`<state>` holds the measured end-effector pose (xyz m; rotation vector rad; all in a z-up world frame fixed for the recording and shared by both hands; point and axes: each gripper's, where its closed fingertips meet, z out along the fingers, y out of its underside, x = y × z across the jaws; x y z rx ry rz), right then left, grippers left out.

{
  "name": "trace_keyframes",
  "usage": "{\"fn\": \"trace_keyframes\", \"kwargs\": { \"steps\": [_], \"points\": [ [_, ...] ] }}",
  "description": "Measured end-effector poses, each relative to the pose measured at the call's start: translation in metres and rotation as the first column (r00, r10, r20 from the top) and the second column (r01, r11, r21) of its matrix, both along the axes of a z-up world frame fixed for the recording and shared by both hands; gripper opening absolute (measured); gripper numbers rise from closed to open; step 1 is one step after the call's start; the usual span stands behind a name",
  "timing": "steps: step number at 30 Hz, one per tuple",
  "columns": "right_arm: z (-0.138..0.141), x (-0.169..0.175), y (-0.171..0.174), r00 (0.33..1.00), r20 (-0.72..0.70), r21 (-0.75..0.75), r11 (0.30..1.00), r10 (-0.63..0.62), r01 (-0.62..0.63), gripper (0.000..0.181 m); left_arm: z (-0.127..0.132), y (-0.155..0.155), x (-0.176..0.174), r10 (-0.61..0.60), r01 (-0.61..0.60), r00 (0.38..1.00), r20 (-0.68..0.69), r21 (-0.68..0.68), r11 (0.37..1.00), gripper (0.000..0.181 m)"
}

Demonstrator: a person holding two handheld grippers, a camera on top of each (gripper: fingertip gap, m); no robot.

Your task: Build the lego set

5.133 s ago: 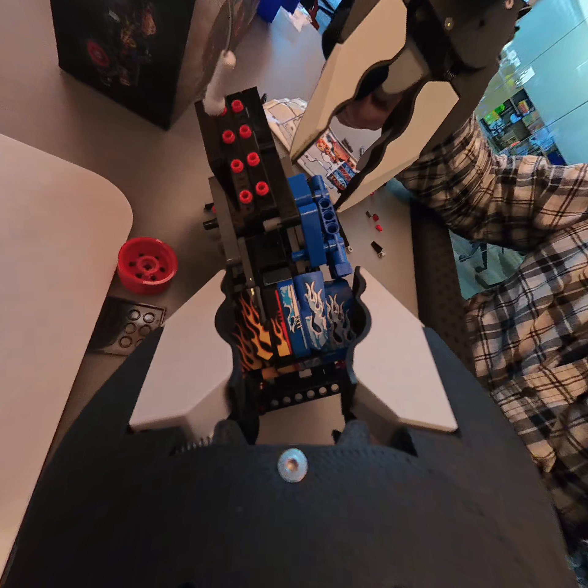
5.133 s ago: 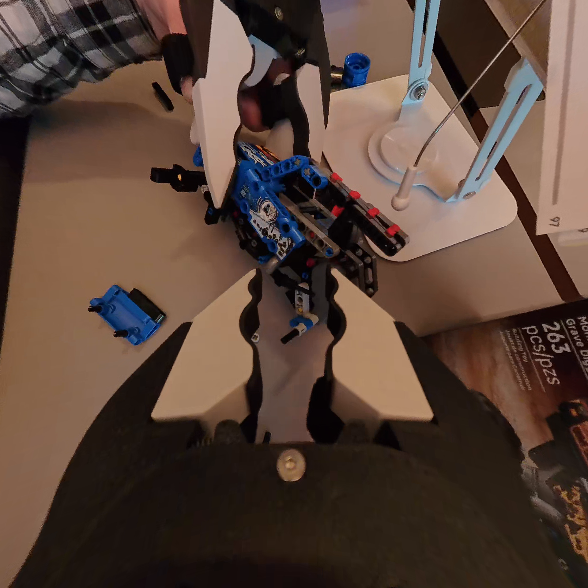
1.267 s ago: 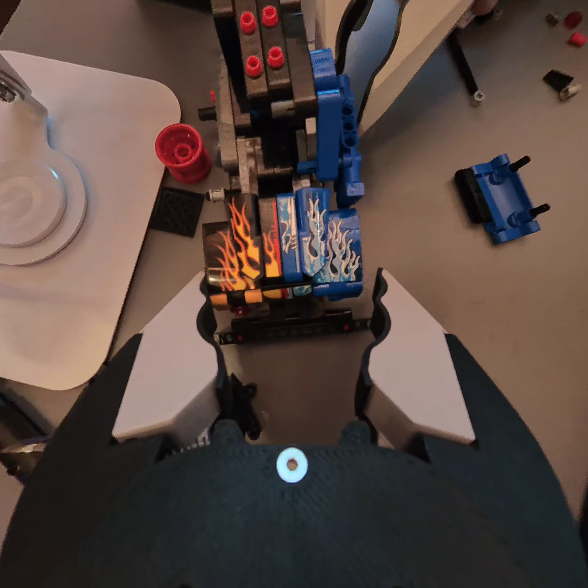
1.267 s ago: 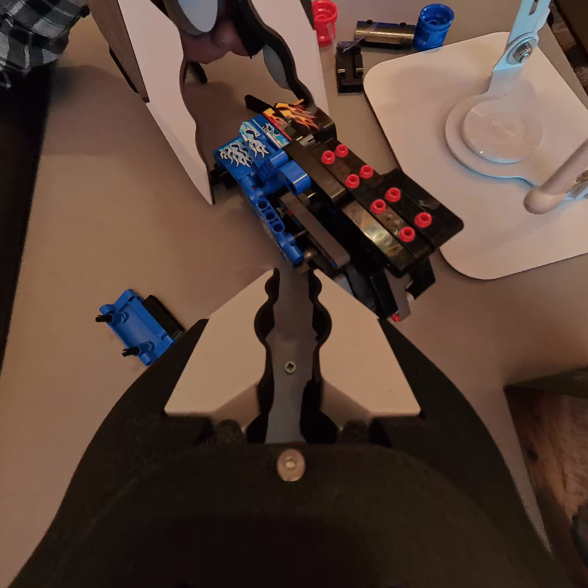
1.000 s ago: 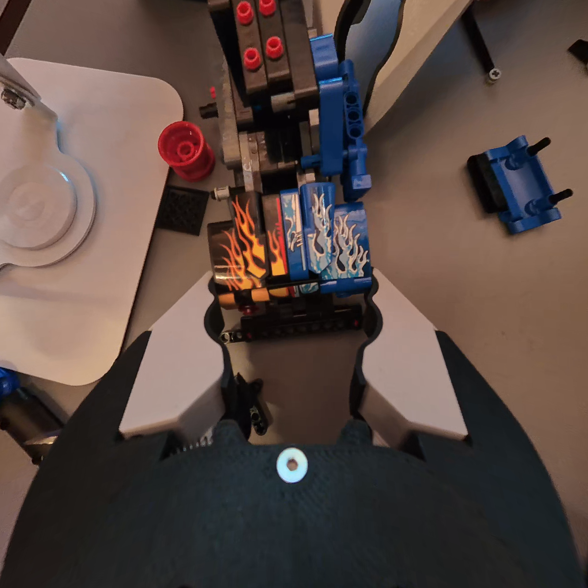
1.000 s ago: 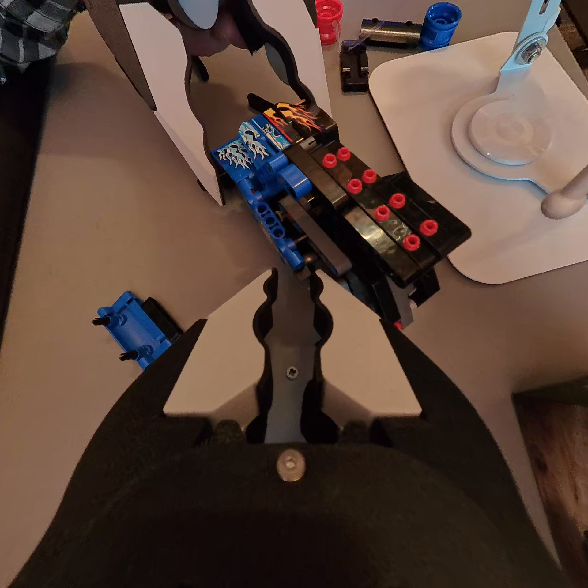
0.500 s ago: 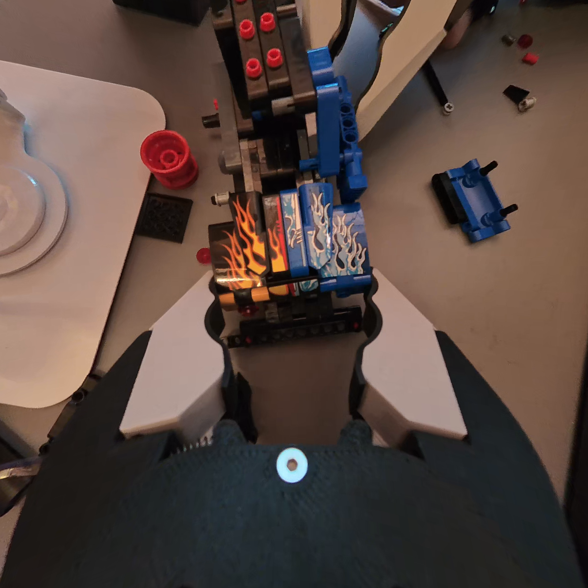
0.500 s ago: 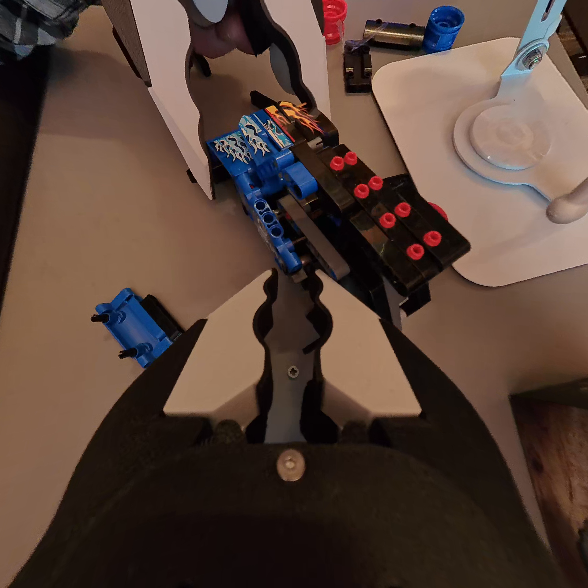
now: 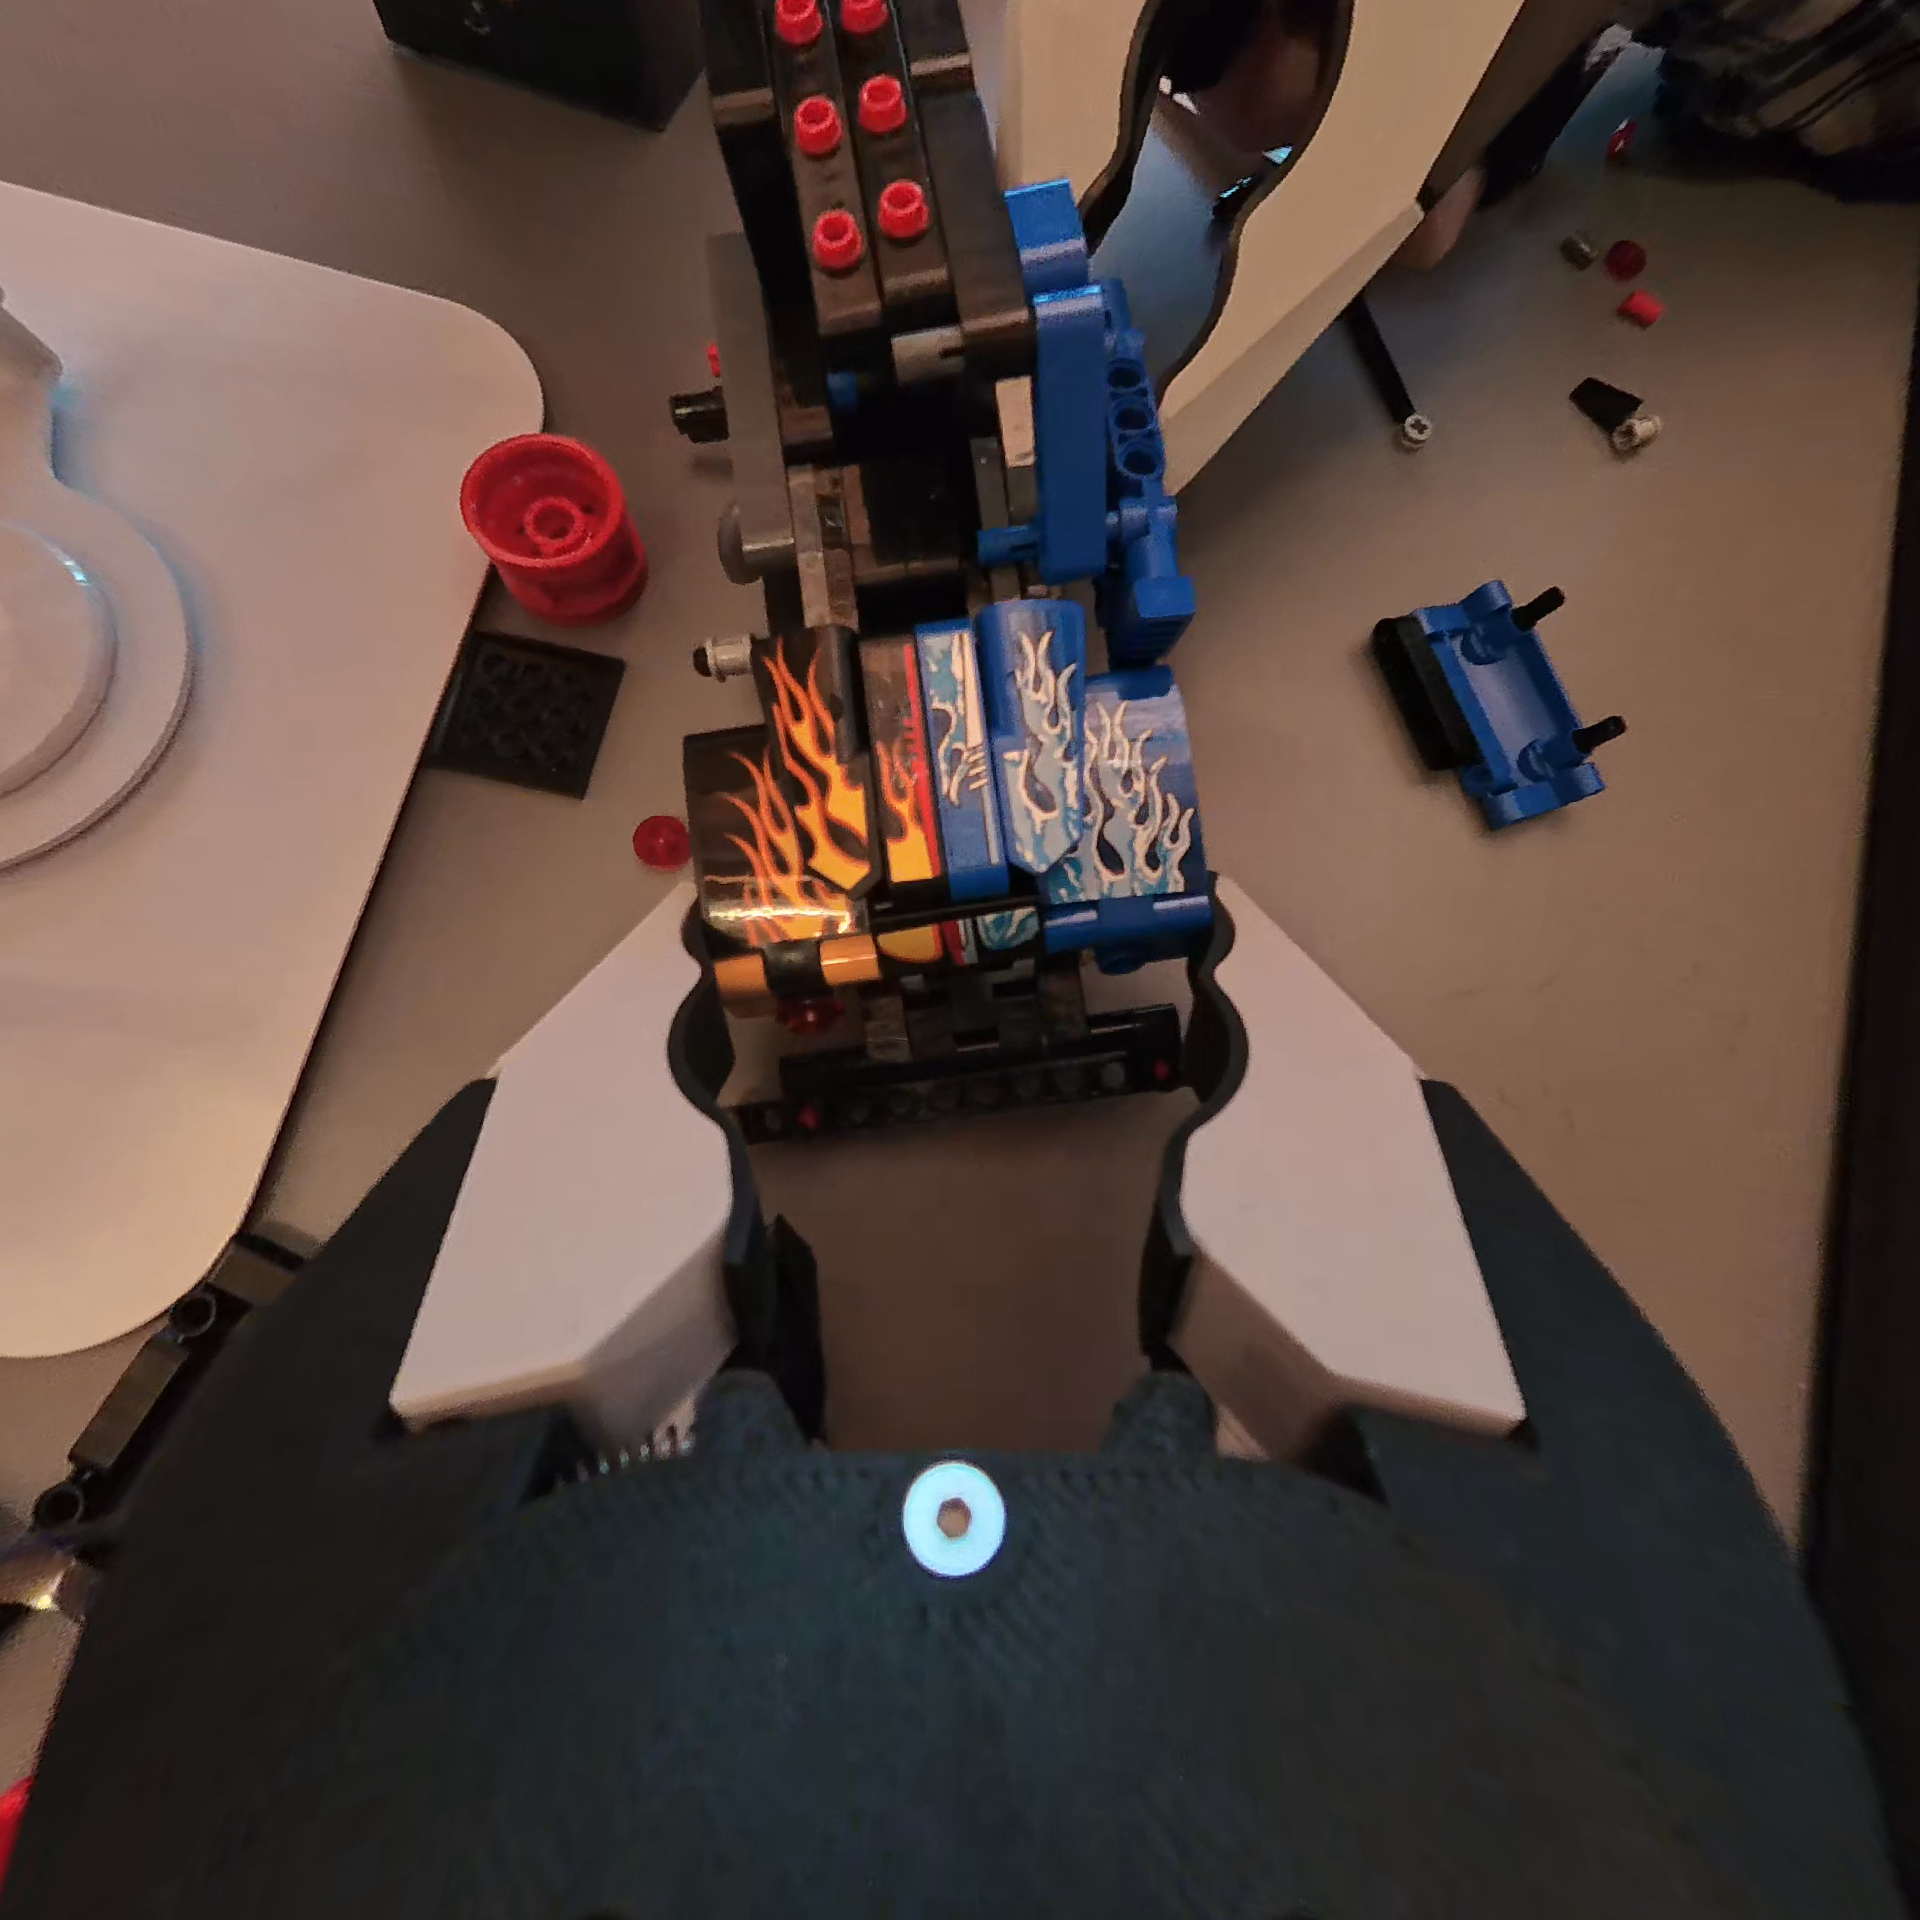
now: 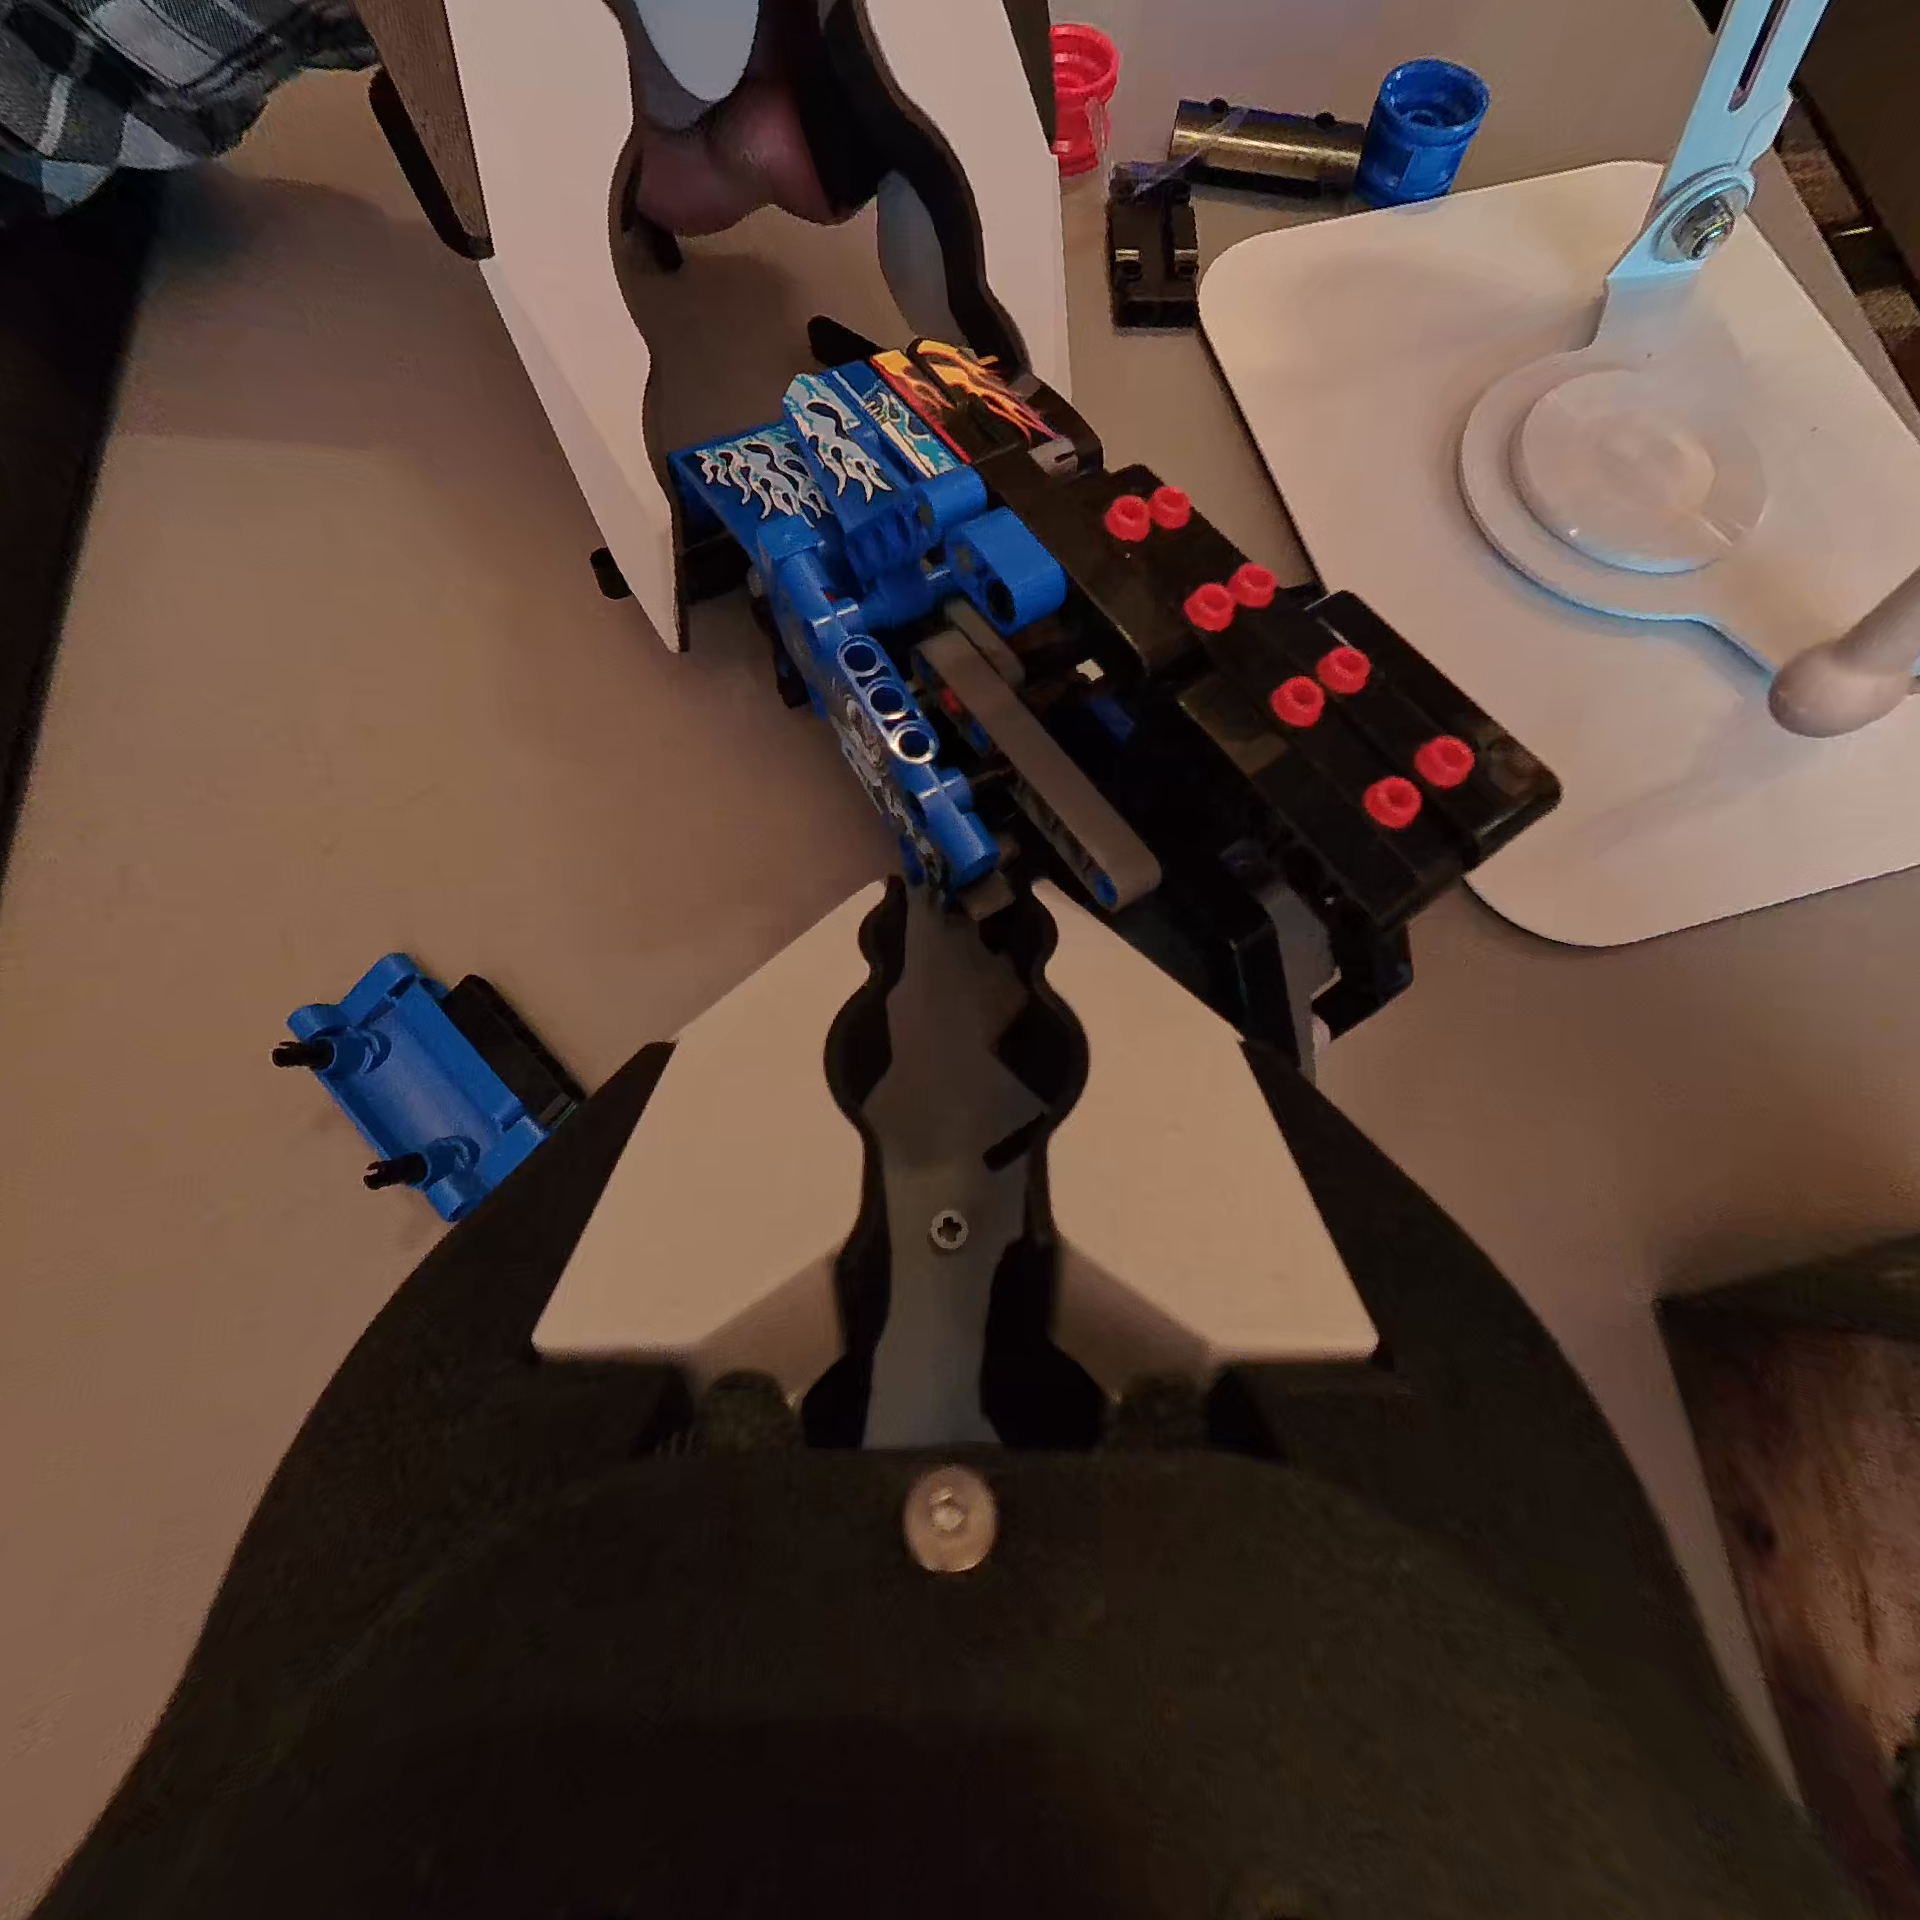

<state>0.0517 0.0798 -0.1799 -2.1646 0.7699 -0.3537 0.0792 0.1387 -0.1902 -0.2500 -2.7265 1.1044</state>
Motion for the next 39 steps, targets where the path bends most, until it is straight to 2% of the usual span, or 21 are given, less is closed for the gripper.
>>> {"fn": "trace_keyframes", "kwargs": {
  "steps": [24, 39],
  "points": [
    [0.009, 0.001, 0.001, 0.999, 0.04, -0.01, 1.0, -0.009, 0.009, 0.022, 0.009, -0.001, -0.004, 0.02, -0.035, 0.968, -0.248, -0.054, 0.998, 0.088],
    [0.012, 0.001, 0.001, 0.999, 0.05, -0.025, 1.0, -0.007, 0.008, 0.022, 0.013, -0.003, -0.007, 0.013, -0.041, 0.944, -0.33, -0.079, 0.996, 0.088]
  ]
}}
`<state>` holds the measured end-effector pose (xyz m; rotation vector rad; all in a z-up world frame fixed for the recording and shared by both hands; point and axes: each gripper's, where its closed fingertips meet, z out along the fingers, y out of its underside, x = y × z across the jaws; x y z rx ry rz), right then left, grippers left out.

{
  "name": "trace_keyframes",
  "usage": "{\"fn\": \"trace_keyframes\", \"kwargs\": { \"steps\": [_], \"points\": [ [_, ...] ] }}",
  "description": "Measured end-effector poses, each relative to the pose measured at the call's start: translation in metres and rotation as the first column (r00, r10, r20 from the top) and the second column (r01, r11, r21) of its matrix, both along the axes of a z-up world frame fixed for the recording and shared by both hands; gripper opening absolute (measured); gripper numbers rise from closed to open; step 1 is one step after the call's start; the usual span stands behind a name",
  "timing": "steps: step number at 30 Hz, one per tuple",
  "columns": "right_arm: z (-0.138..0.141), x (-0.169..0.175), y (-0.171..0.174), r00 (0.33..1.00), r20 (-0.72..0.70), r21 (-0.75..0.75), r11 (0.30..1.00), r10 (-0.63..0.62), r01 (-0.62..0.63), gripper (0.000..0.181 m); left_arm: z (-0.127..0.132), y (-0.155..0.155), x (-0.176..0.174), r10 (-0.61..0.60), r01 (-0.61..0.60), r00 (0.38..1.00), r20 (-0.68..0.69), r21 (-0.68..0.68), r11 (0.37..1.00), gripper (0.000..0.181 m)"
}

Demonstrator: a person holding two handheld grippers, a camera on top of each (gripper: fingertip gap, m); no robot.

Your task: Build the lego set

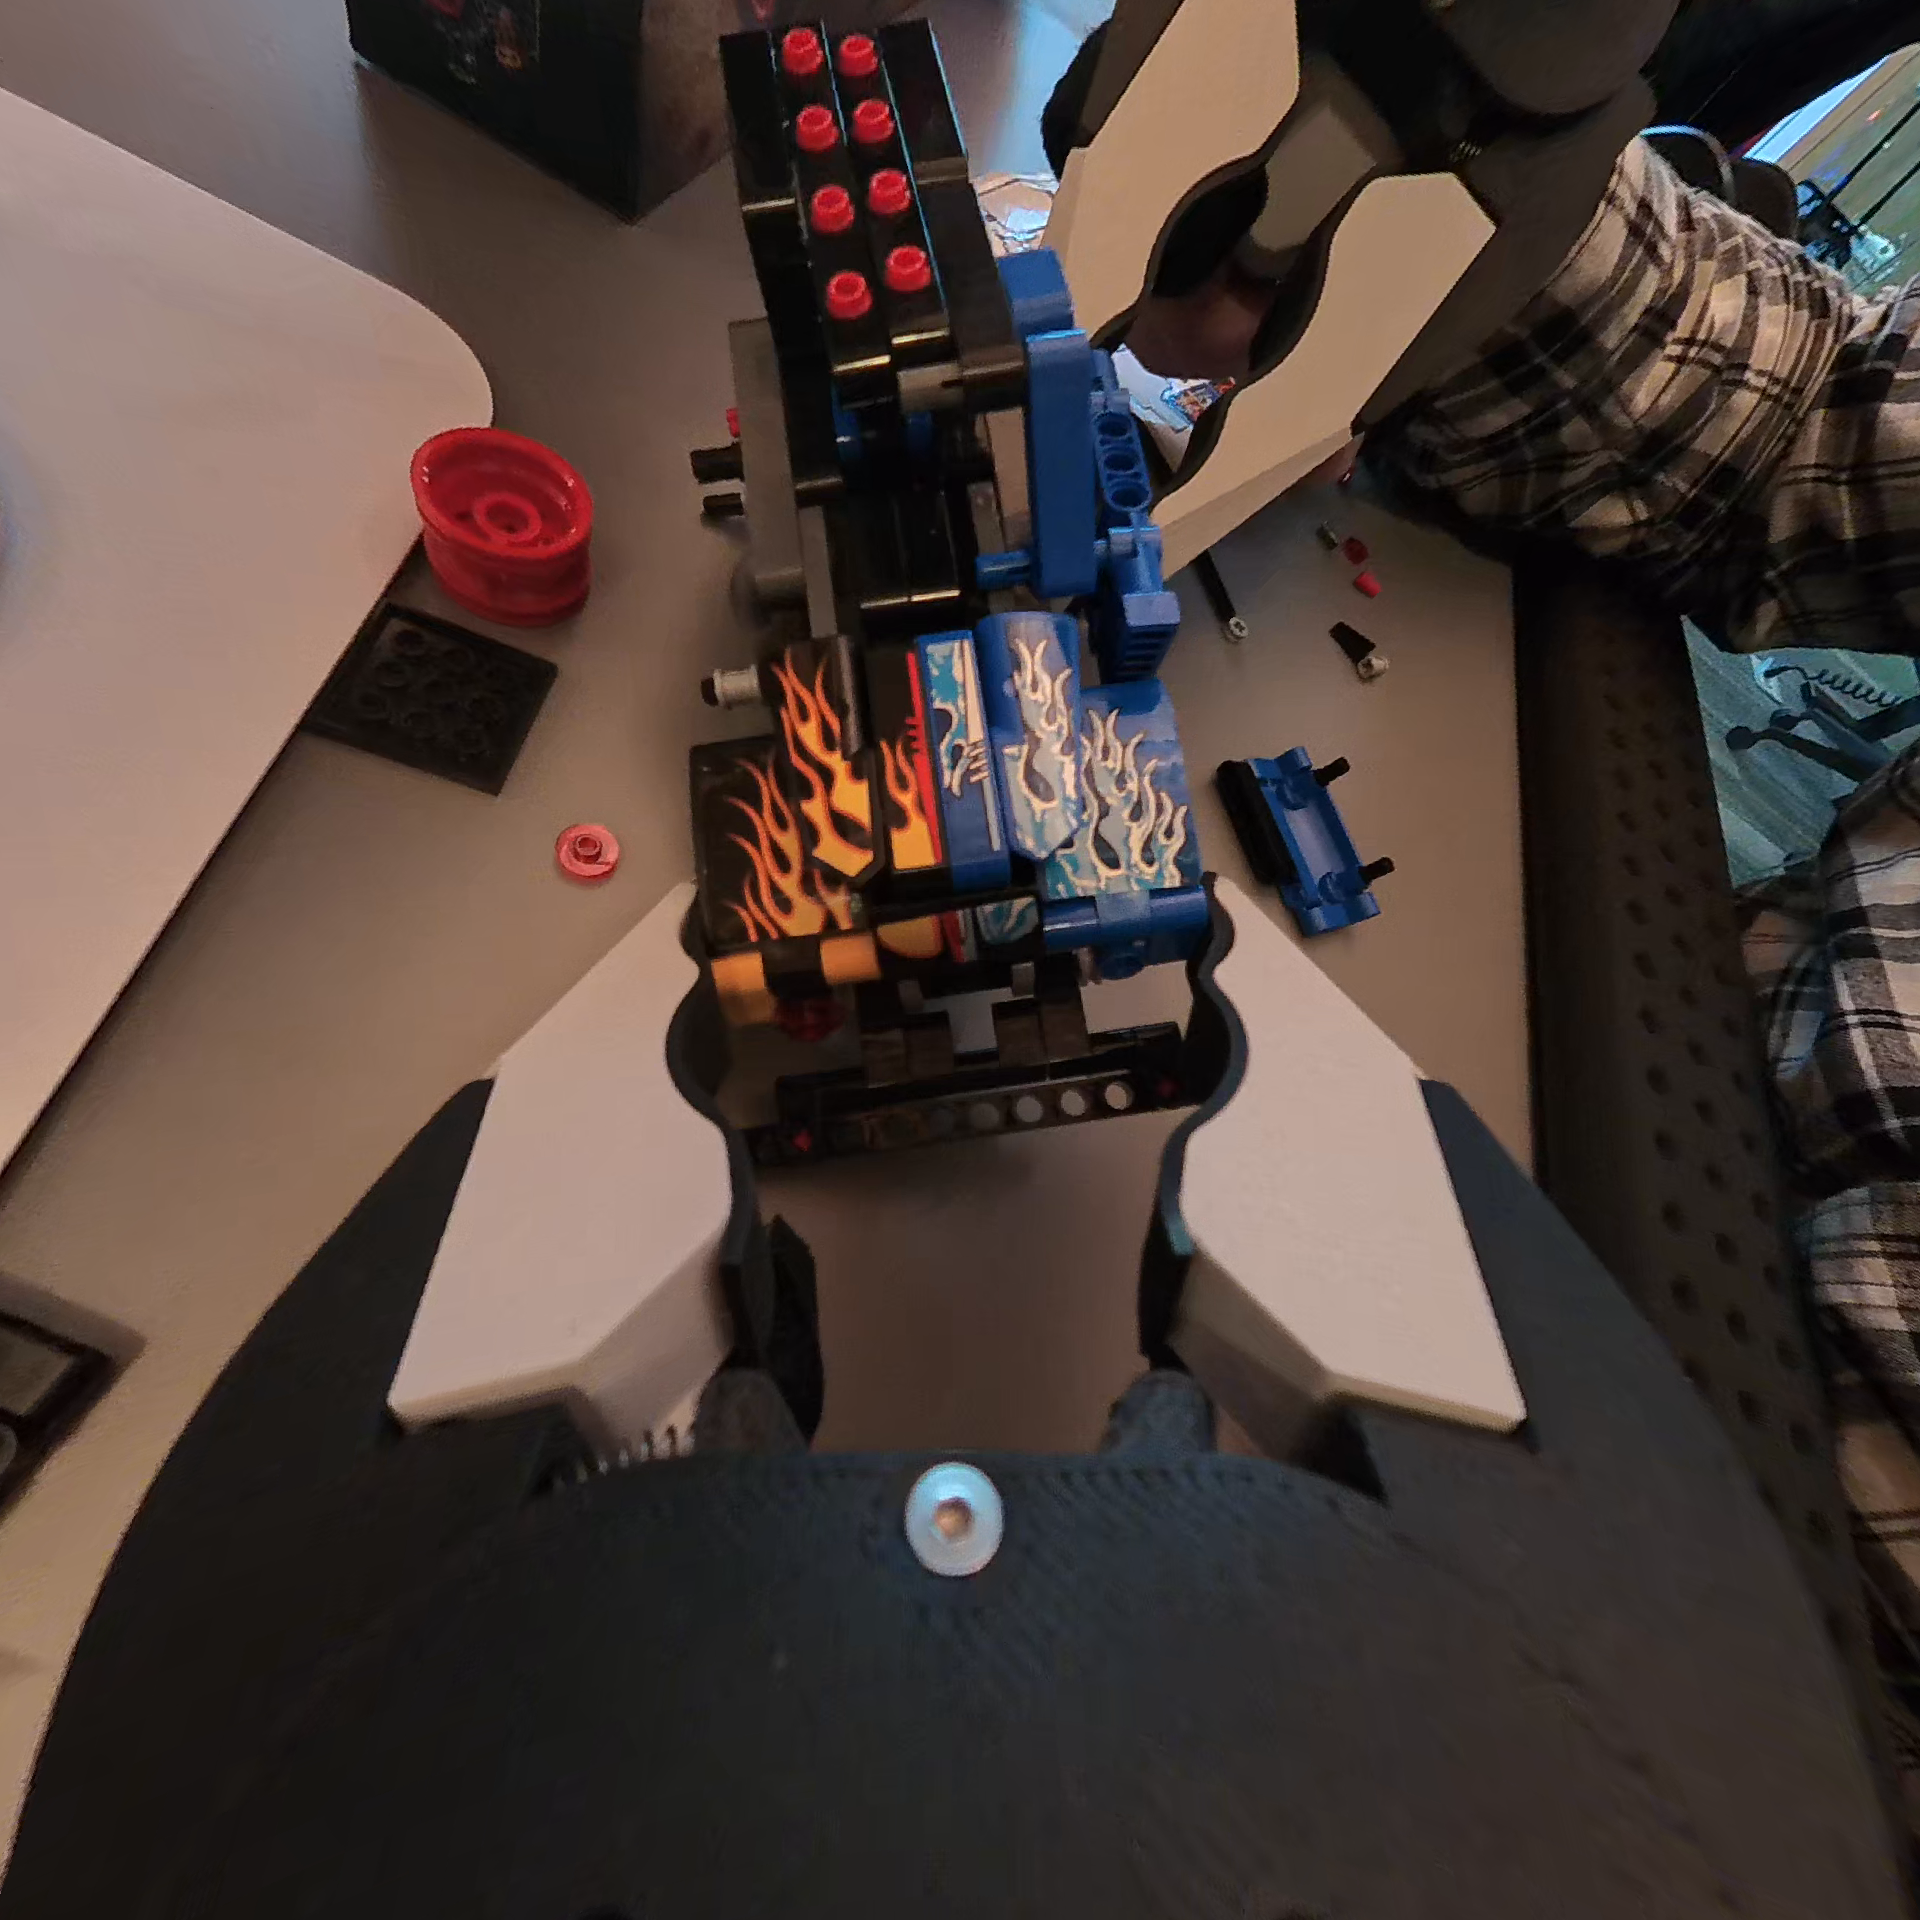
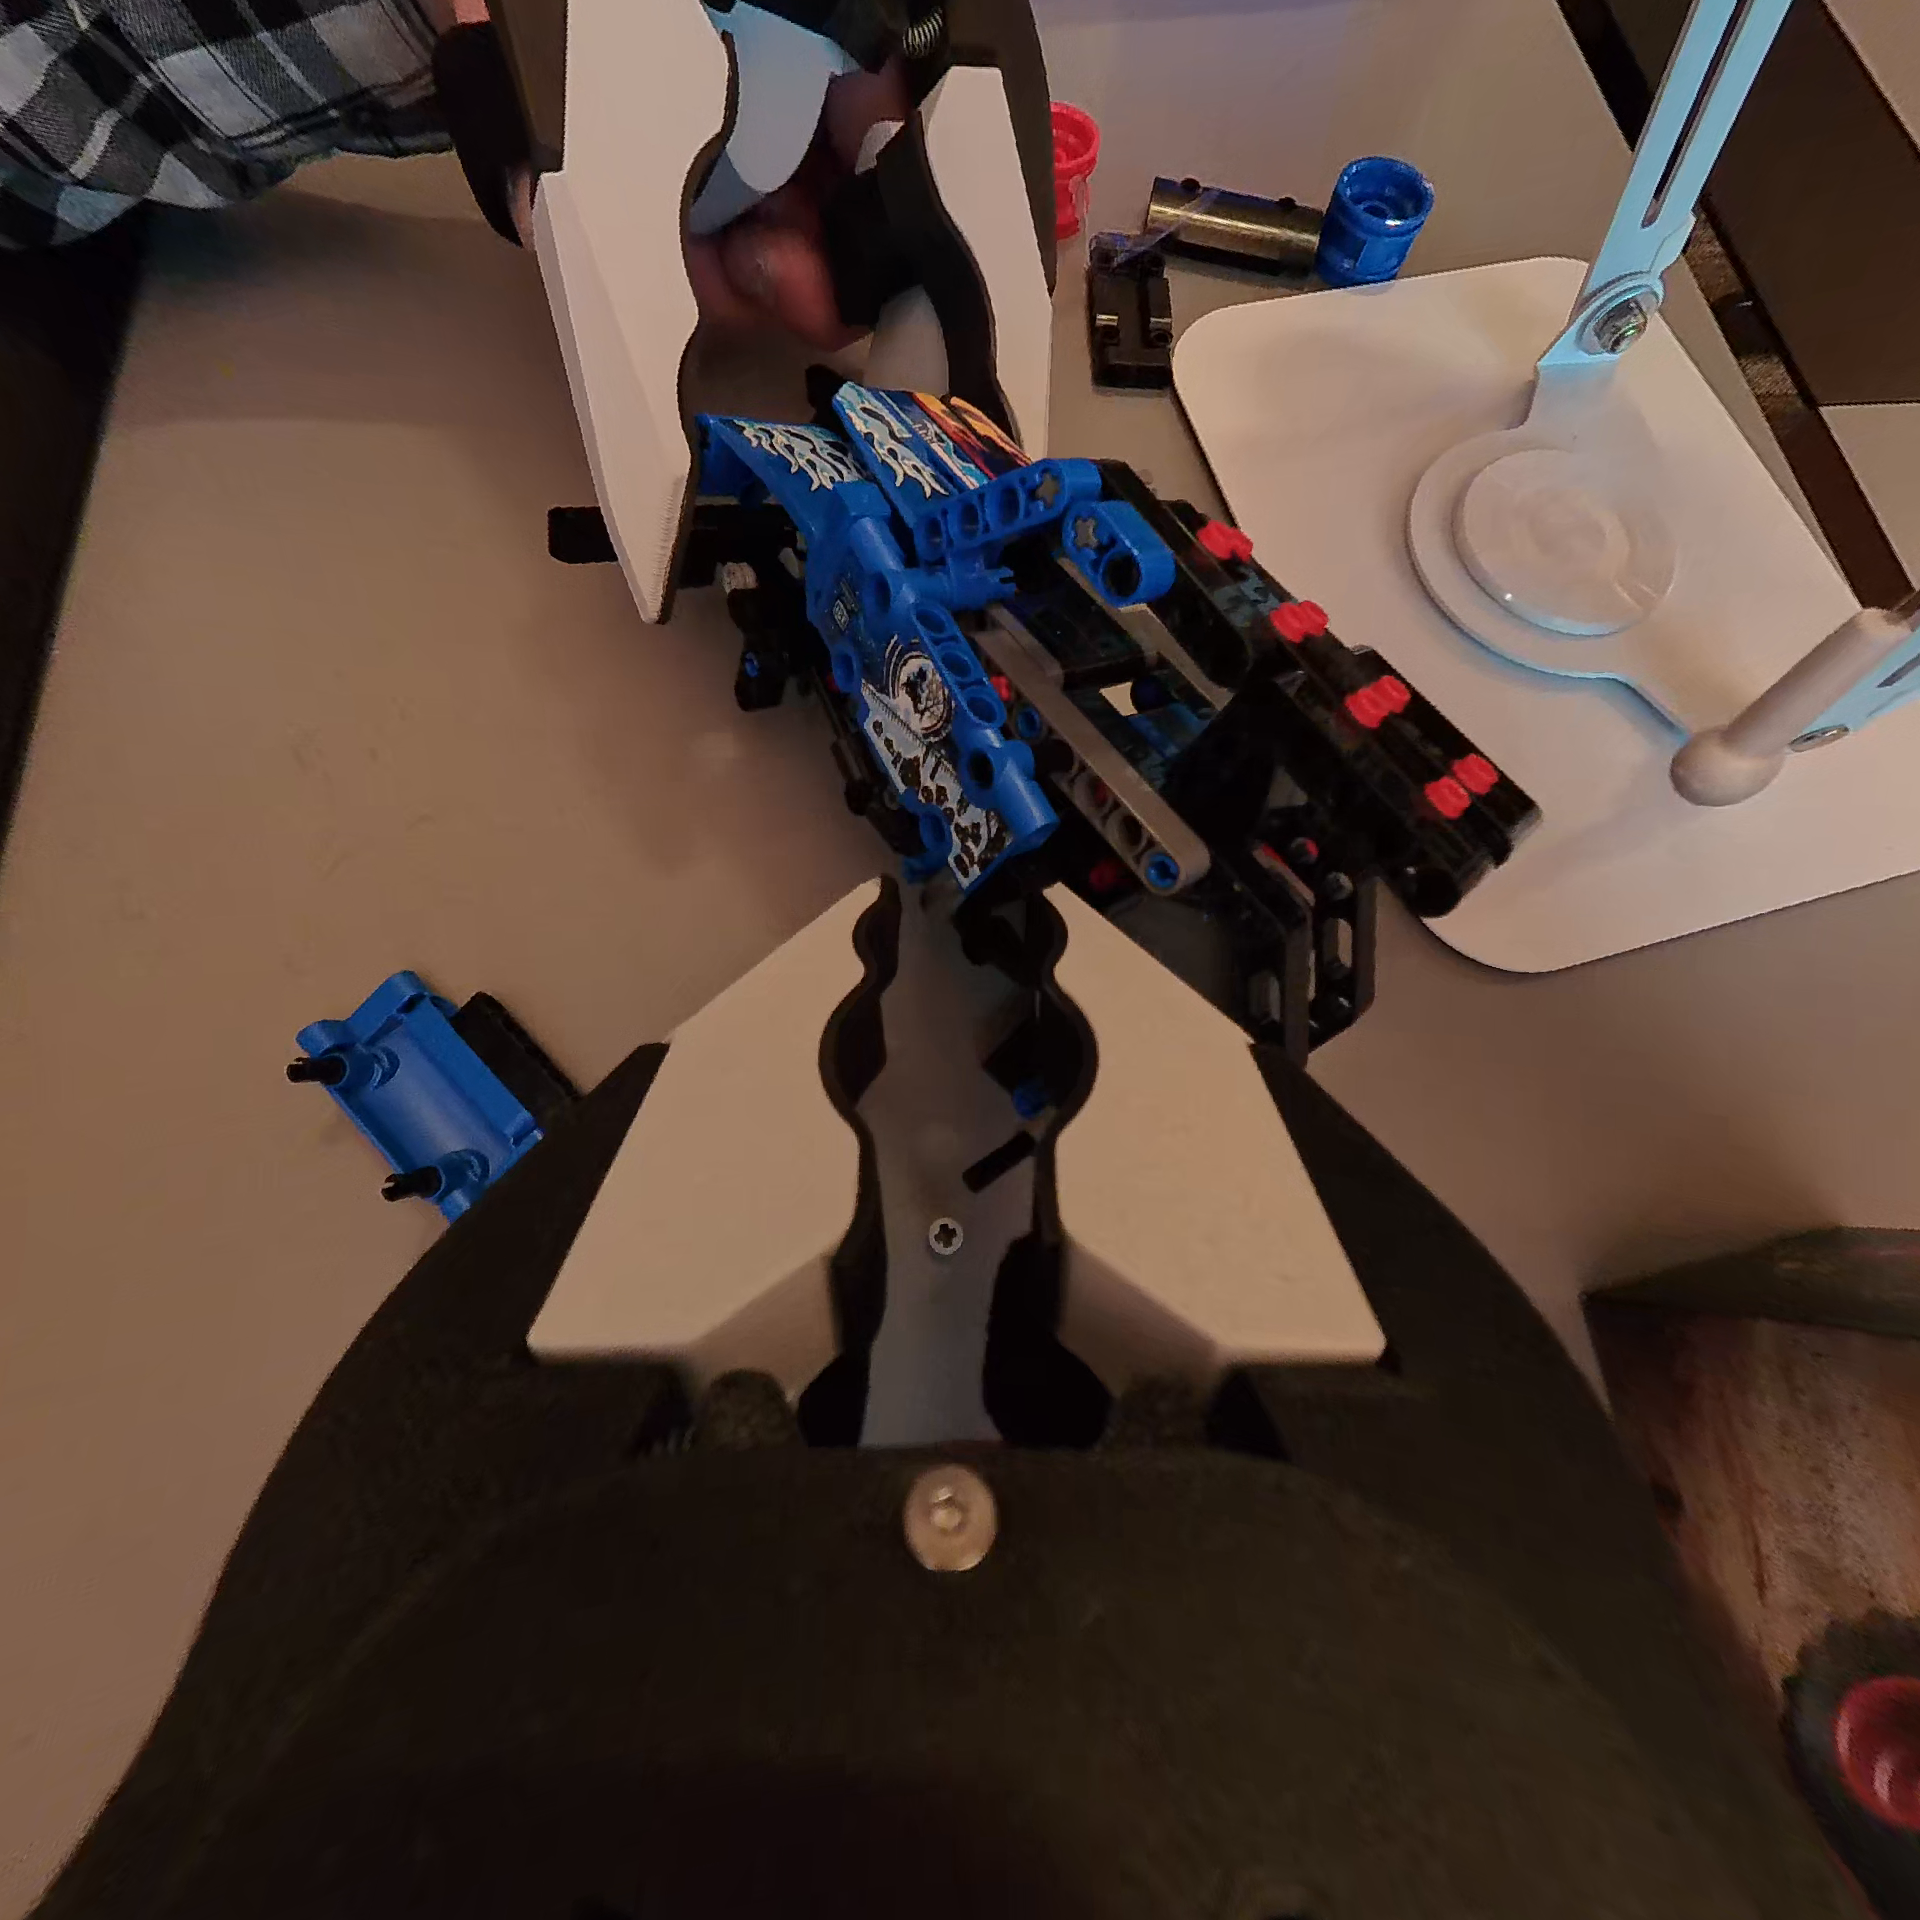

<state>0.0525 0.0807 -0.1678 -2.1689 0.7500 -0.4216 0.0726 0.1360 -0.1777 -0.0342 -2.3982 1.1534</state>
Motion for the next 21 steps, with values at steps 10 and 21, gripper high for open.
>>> {"fn": "trace_keyframes", "kwargs": {
  "steps": [10, 21],
  "points": [
    [0.0008, 0.0, -0.0011, 1.0, 0.003, -0.006, 1.0, 0.0, 0.0, 0.022, 0.0005, -0.0011, -0.0007, 0.002, -0.002, 1.0, -0.031, -0.006, 1.0, 0.088],
    [0.0019, 0.0006, -0.0029, 1.0, 0.005, 0.0, 1.0, -0.004, 0.004, 0.021, 0.0011, -0.0028, -0.0011, 0.006, -0.007, 0.997, -0.073, -0.014, 1.0, 0.088]
  ]
}}
